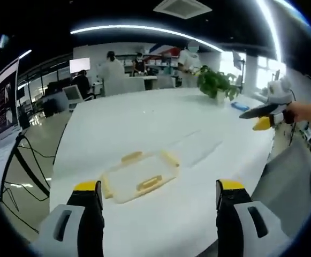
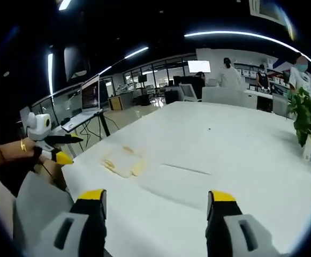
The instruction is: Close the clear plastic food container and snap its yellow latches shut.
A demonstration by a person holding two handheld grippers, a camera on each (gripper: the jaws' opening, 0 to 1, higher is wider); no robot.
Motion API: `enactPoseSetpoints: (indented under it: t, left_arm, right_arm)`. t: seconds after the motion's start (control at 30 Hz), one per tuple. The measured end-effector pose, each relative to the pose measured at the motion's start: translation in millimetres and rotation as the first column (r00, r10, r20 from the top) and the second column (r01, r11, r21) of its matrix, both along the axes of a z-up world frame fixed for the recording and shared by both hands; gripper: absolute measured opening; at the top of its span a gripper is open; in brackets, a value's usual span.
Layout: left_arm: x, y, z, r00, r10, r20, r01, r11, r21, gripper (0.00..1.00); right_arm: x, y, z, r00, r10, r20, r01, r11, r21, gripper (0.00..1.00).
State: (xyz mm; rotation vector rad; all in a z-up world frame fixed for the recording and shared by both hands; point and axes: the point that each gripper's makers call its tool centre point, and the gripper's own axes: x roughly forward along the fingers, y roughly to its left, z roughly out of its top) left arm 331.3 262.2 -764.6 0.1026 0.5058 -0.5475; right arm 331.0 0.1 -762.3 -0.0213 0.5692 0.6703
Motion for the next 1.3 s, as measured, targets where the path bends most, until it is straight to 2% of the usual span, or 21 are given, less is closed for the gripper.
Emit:
enactPoseSetpoints:
  t: [0.17,0.27,0.5,0.6,0.87,1.07,1.1,1.17,1.3]
  left_arm:
    - [18.1,10,2.5,1.0,0.014,-0.012,-0.014,0.999,-0.032,0.86]
    - [30.5,16,0.8,1.0,0.003,-0.011,-0.002,1.0,0.009,0.86]
    - [51.6,27,-4.0,1.0,-0.011,-0.02,0.011,0.999,0.034,0.85]
    - [58.1,31,-7.4,0.999,-0.006,-0.034,0.007,1.0,0.02,0.85]
    - [70.3,41,-18.7,0.998,-0.018,-0.061,0.022,0.998,0.06,0.84]
    - [73.6,43,-32.6,0.993,-0.063,-0.096,0.073,0.992,0.107,0.83]
    - [73.7,44,-35.1,0.992,-0.07,-0.104,0.082,0.989,0.124,0.83]
    - [73.4,50,-43.8,0.989,-0.085,-0.125,0.109,0.973,0.203,0.81]
    - [76.0,48,-51.9,0.985,-0.096,-0.143,0.122,0.974,0.19,0.77]
  right_arm:
    - [13,12,-1.6,0.999,0.041,-0.011,-0.041,0.999,-0.016,0.77]
    - [23,23,1.1,0.997,0.075,-0.002,-0.075,0.997,-0.021,0.77]
    - [44,47,8.3,0.992,0.129,0.017,-0.128,0.992,-0.019,0.77]
    - [54,54,10.3,0.99,0.137,0.022,-0.136,0.99,-0.02,0.77]
    - [77,71,11.1,0.988,0.15,0.032,-0.15,0.989,-0.012,0.76]
    - [91,85,8.6,0.986,0.164,0.026,-0.164,0.986,-0.004,0.76]
    - [91,87,8.1,0.985,0.171,0.025,-0.17,0.985,-0.009,0.76]
    - [92,93,7.1,0.983,0.185,0.02,-0.185,0.983,-0.01,0.75]
    - [94,106,2.7,0.975,0.221,0.004,-0.221,0.975,-0.015,0.75]
